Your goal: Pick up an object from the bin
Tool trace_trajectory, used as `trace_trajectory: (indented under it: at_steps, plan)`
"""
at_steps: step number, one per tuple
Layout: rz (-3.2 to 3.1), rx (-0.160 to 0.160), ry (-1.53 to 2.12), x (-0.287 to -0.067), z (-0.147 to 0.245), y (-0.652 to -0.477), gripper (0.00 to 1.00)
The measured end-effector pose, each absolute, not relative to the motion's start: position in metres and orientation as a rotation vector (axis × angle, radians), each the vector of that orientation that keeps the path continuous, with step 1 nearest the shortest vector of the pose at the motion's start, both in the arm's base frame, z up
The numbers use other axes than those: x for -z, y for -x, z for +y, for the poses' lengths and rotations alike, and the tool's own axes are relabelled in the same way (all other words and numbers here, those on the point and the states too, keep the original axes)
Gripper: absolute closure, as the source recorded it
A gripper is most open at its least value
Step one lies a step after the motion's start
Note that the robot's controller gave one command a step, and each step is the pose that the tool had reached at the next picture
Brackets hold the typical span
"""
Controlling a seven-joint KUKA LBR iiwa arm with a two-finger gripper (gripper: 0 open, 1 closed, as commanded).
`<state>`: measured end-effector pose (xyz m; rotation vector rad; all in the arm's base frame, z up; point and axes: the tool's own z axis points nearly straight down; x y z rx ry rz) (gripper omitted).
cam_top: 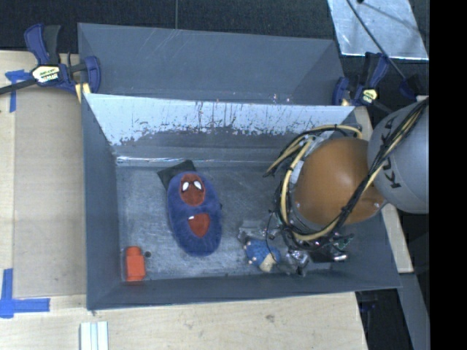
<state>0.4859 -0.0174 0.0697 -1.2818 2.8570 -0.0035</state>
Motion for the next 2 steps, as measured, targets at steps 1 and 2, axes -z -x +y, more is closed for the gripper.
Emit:
trace_trajectory:
  at_steps: [1, 2]
  plan:
    - [2.85, 0.007, 1.281, -0.071, -0.017, -0.488, 1.0]
    - [2.859, 0.007, 1.279, -0.204, -0.017, -0.491, 1.0]
